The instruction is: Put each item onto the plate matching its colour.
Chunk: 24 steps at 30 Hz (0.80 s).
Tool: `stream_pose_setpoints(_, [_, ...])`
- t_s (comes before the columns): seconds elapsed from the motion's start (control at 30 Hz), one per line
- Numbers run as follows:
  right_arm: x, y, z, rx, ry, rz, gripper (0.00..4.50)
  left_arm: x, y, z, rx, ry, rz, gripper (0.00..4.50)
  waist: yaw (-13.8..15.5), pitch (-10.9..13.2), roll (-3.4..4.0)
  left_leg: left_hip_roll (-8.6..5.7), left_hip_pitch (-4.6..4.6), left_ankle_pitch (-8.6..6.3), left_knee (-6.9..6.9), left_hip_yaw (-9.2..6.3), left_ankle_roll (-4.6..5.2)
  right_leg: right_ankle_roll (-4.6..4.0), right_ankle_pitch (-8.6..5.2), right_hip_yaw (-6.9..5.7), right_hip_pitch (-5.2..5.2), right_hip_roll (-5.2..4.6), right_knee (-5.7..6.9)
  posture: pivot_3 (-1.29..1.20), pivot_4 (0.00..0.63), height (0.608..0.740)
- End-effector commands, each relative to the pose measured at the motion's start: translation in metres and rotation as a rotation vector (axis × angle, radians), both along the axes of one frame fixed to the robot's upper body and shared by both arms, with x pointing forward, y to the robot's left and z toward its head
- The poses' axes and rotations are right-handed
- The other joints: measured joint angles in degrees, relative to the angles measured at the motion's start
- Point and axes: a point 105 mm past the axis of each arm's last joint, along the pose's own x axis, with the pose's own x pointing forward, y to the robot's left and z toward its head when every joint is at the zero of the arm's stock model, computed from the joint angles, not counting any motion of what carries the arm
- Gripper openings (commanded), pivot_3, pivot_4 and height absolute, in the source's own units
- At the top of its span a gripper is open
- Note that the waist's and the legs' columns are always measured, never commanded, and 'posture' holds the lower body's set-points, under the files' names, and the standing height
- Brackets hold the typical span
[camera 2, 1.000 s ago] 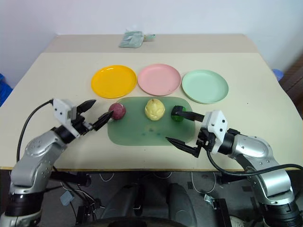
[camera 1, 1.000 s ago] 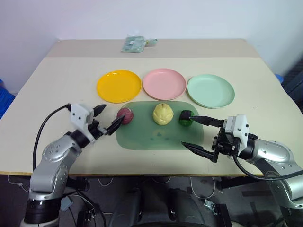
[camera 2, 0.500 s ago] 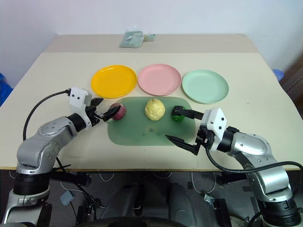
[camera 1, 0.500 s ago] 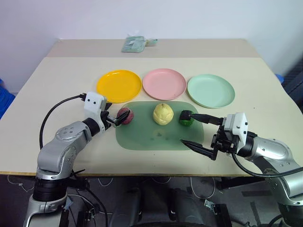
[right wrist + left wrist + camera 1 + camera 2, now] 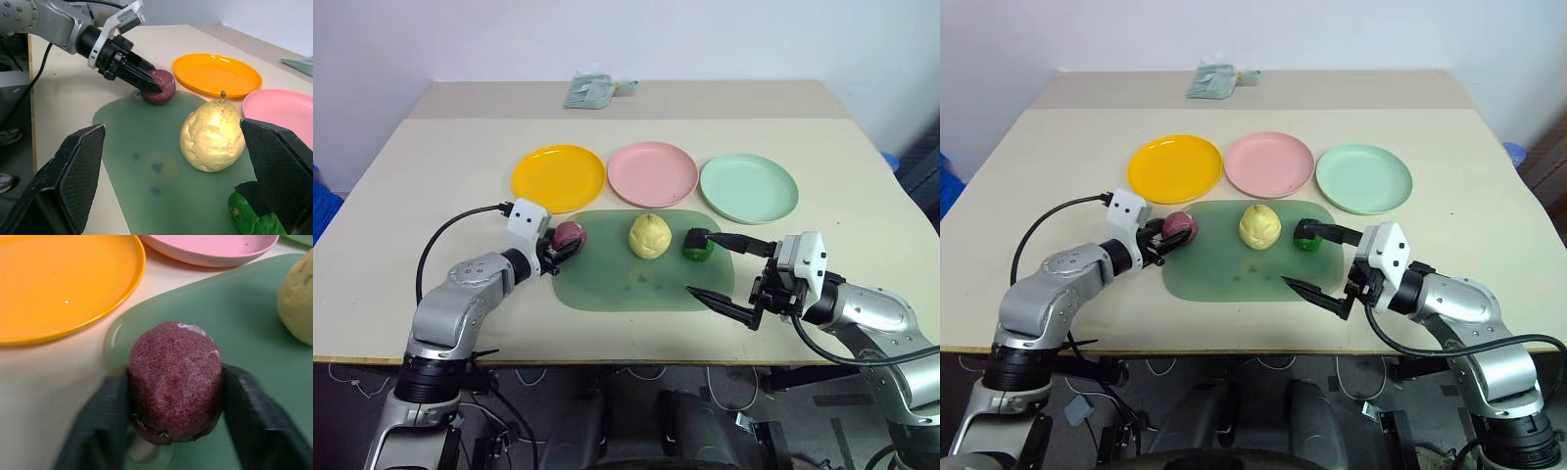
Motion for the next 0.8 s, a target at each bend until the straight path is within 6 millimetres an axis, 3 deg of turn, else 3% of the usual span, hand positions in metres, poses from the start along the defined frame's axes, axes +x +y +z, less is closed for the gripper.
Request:
stream_pose_setpoints(0.03, [-0.001, -0.001, 0.008, 0.011, -0.054, -0.016, 4.50, 0.009, -0.006, 0.023, -0.027, -0.098, -0.016, 1.81, 0.18, 0.00, 0.00, 0.00, 0.00, 0.00, 0.00, 0.00, 0.00, 0.00, 0.00, 0.00, 0.00, -0.01, 0.00, 0.00, 0.150, 0.740])
stream_pose_setpoints(0.13, [0.002, -0.002, 0.009, 0.013, -0.070, -0.039, 4.50, 0.026, -0.010, 0.042, -0.067, -0.157, -0.001, 1.81, 0.34, 0.01, -0.02, 0.00, -0.01, 0.00, 0.04, 0.00, 0.00, -0.01, 0.00, 0.00, 0.01, -0.01, 0.00, 0.00, 0.150, 0.740])
stream_pose_setpoints(0.23, [0.009, -0.005, 0.013, 0.020, -0.100, -0.081, 4.50, 0.060, -0.024, 0.068, -0.110, -0.220, 0.026, 1.81, 1.52, 0.04, -0.08, -0.02, -0.01, 0.02, 0.13, 0.00, -0.02, 0.00, 0.01, -0.04, 0.00, 0.01, 0.08, 0.00, 0.150, 0.740])
stream_pose_setpoints(0.33, [0.017, -0.008, 0.017, 0.031, -0.132, -0.124, 4.50, 0.093, -0.041, 0.079, -0.077, -0.257, 0.048, 1.81, 1.49, 0.03, -0.10, -0.10, -0.02, 0.03, 0.19, 0.00, -0.03, 0.09, 0.06, -0.06, 0.04, -0.01, 0.08, 0.00, 0.150, 0.740])
stream_pose_setpoints(0.47, [0.027, -0.013, 0.022, 0.045, -0.156, -0.164, 4.50, 0.122, -0.068, 0.086, -0.068, -0.272, 0.061, 1.81, 1.46, 0.04, -0.13, -0.16, -0.02, 0.01, 0.16, 0.02, 0.01, 0.22, 0.13, -0.06, 0.03, -0.01, 0.06, 0.00, 0.150, 0.740])
stream_pose_setpoints(0.6, [0.037, -0.017, 0.027, 0.039, -0.188, -0.203, 4.50, 0.134, -0.099, 0.083, -0.067, -0.257, 0.042, 1.81, 1.31, 0.08, -0.20, -0.17, -0.05, -0.01, 0.13, 0.06, 0.05, 0.27, 0.16, -0.06, -0.04, -0.01, 0.08, 0.00, 0.150, 0.740])
stream_pose_setpoints(0.8, [0.043, -0.014, 0.034, 0.047, -0.227, -0.231, 4.50, 0.134, -0.124, 0.080, -0.057, -0.238, 0.024, 1.81, 1.30, 0.08, -0.20, -0.17, -0.05, 0.00, 0.13, 0.08, 0.05, 0.27, 0.16, -0.07, -0.08, 0.00, 0.17, 0.00, 0.150, 0.740])
